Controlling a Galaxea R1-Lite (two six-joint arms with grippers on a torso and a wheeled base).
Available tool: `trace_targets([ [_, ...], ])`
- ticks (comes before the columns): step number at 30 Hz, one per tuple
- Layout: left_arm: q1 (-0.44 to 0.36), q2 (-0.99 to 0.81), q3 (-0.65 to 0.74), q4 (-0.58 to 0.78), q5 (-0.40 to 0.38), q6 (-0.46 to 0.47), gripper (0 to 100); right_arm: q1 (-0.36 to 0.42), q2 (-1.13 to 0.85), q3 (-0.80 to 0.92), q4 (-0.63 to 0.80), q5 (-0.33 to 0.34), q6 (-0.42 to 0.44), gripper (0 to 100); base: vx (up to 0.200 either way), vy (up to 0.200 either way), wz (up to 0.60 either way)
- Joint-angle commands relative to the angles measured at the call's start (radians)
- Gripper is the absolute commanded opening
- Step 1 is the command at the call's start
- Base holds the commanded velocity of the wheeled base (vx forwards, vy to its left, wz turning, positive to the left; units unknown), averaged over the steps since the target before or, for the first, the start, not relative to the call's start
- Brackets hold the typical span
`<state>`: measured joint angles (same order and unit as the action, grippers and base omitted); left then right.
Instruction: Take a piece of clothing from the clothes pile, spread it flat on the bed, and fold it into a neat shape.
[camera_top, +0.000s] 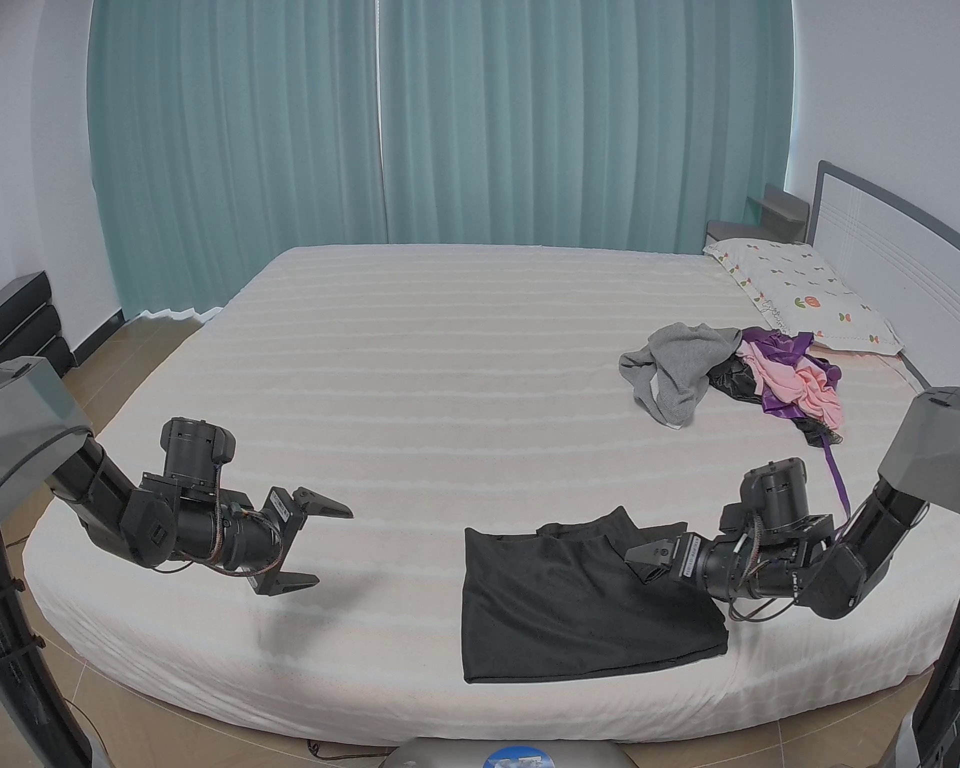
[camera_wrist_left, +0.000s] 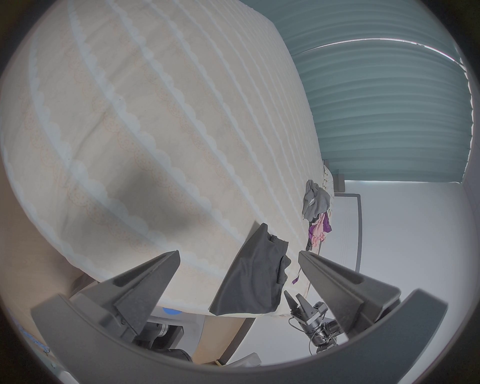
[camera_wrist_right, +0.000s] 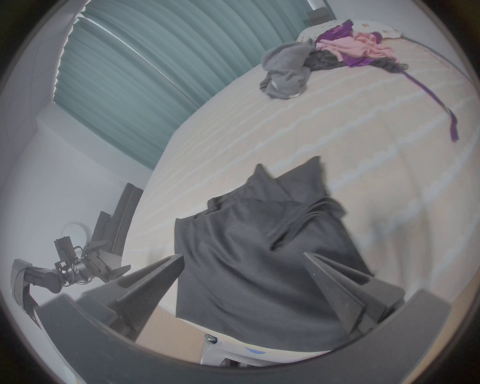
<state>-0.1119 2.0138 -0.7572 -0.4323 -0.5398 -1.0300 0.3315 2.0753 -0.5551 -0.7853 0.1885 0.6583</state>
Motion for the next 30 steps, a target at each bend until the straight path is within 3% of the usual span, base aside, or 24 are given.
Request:
trace_targets([
  [1, 0.0, 0.002, -0.001, 0.0, 0.0, 0.001, 100, 0.067, 0.078, -0.075, 0.012, -0.001, 0.03, 100, 0.0, 0.0, 0.0],
  [12, 0.0, 0.002, -0.001, 0.0, 0.0, 0.001, 100, 0.09, 0.169, -0.213, 0.118, -0.009, 0.03, 100, 0.0, 0.0, 0.0],
  [14, 0.0, 0.002, -0.001, 0.0, 0.0, 0.001, 100, 0.08, 0.207, -0.259, 0.124, -0.05, 0.03, 100, 0.0, 0.0, 0.0],
  [24, 0.0, 0.003, 0.001, 0.0, 0.0, 0.008, 100, -0.043, 0.226, -0.338, 0.095, -0.202, 0.021, 100, 0.0, 0.0, 0.0],
  [30, 0.0, 0.003, 0.001, 0.0, 0.0, 0.008, 100, -0.117, 0.223, -0.313, 0.023, -0.193, 0.024, 100, 0.0, 0.0, 0.0],
])
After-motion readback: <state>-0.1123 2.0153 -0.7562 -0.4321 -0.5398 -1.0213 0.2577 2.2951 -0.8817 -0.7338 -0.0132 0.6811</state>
